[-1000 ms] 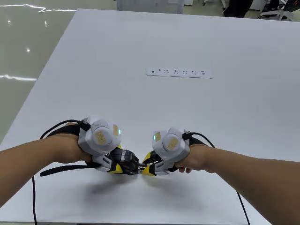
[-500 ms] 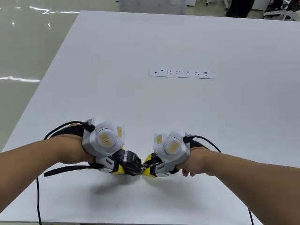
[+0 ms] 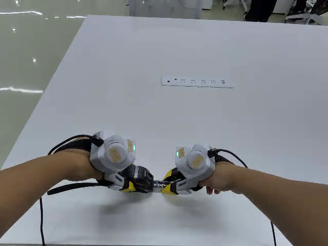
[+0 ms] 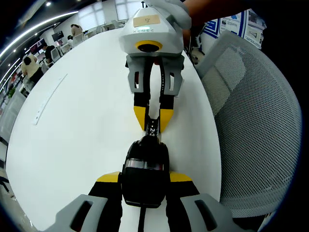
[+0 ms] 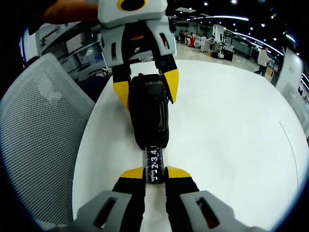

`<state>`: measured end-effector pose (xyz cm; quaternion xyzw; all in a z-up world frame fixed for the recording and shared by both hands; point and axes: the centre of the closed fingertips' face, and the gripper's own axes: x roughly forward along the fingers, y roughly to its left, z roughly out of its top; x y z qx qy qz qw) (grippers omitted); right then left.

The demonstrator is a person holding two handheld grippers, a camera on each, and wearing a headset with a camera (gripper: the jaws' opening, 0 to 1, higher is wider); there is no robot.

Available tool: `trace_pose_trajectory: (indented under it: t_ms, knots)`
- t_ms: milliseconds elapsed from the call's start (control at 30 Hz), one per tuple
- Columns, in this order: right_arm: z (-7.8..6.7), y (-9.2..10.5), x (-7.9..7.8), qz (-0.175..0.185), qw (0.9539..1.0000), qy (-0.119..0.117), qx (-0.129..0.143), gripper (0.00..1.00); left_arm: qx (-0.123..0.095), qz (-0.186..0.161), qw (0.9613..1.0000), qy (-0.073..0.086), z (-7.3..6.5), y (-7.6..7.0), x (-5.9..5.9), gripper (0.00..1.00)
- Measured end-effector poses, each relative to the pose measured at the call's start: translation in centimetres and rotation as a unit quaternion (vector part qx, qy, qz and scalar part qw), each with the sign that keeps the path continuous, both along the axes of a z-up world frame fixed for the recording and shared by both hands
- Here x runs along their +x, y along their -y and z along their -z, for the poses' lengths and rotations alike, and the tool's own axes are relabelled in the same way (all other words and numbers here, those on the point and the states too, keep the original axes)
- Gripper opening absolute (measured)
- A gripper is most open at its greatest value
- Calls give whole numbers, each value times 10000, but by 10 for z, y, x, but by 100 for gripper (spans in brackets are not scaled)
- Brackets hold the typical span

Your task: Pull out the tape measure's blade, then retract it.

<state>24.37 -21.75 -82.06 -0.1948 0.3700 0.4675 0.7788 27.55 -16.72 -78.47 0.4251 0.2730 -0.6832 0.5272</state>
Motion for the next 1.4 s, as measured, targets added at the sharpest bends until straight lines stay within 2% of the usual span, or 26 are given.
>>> trace_pose_trajectory:
  t_ms: [400, 900, 1400]
  knots:
    - [0, 7, -5, 25, 10000, -45, -50, 13, -7, -22, 10000, -7, 0, -1, -1, 31]
    - [1, 31, -14, 91, 9998, -81, -162, 13, -5, -85, 10000, -3, 0, -3, 0, 31]
    - [-1, 46, -22, 55, 9995, -99, -278, 13, 11, -88, 10000, -3, 1, -3, 1, 31]
